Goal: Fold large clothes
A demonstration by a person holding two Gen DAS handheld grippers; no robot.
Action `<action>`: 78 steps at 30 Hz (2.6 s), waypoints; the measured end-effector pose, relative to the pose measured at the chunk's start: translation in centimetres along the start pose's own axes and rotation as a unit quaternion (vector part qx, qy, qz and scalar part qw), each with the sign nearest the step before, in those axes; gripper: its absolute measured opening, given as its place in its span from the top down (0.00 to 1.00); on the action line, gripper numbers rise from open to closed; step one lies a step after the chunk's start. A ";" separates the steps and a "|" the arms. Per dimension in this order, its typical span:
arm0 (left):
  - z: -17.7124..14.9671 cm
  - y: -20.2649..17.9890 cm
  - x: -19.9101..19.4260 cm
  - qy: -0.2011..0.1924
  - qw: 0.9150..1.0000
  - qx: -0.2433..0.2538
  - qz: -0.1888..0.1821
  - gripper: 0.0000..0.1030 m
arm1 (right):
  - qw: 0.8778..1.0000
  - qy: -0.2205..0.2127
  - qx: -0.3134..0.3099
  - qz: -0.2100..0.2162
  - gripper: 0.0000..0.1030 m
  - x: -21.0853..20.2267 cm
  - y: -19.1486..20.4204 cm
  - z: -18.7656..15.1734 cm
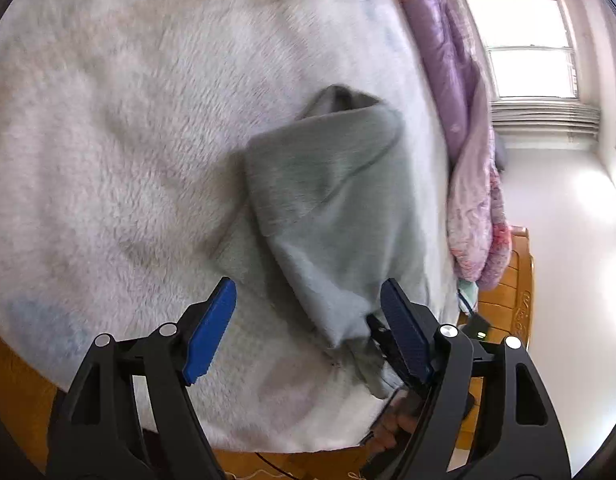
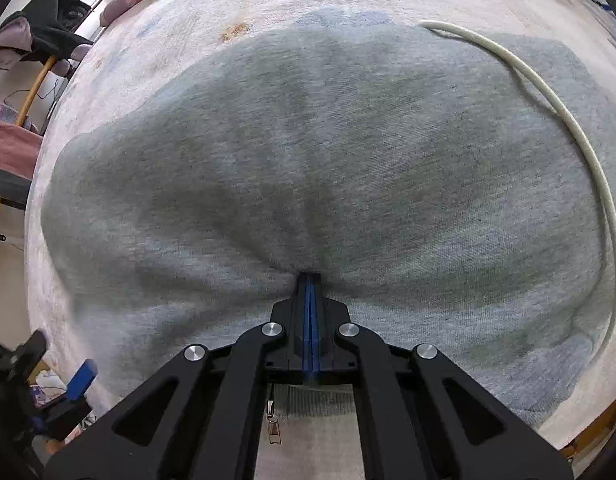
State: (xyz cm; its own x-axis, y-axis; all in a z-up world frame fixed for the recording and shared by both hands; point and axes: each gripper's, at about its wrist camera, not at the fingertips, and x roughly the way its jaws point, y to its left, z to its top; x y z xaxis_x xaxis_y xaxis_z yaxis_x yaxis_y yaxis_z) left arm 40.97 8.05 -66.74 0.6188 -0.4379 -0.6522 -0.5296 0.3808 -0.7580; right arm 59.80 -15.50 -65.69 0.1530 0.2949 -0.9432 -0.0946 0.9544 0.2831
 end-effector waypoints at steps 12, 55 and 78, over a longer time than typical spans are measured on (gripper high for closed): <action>2.4 -1.6 6.2 0.010 0.988 0.062 0.143 0.21 | 1.000 -0.007 0.001 0.013 1.00 -0.2 -0.7 -0.3; 1.8 -11.6 -4.3 -0.082 0.991 0.101 0.026 0.56 | 0.964 -0.138 -0.116 0.196 0.93 -5.2 10.3 -1.7; -9.9 -19.9 15.3 0.083 0.955 0.240 0.153 0.24 | 0.852 -0.143 0.436 0.251 0.88 -7.9 -22.7 -4.3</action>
State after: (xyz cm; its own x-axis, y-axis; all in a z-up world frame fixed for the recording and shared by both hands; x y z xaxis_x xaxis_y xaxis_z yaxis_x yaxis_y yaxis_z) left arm 55.29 -14.27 -61.69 0.3563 -0.3537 -0.8648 -0.3193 0.8238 -0.4684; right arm 56.54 -39.65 -65.39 0.5536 0.5571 -0.6190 0.5296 0.3381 0.7780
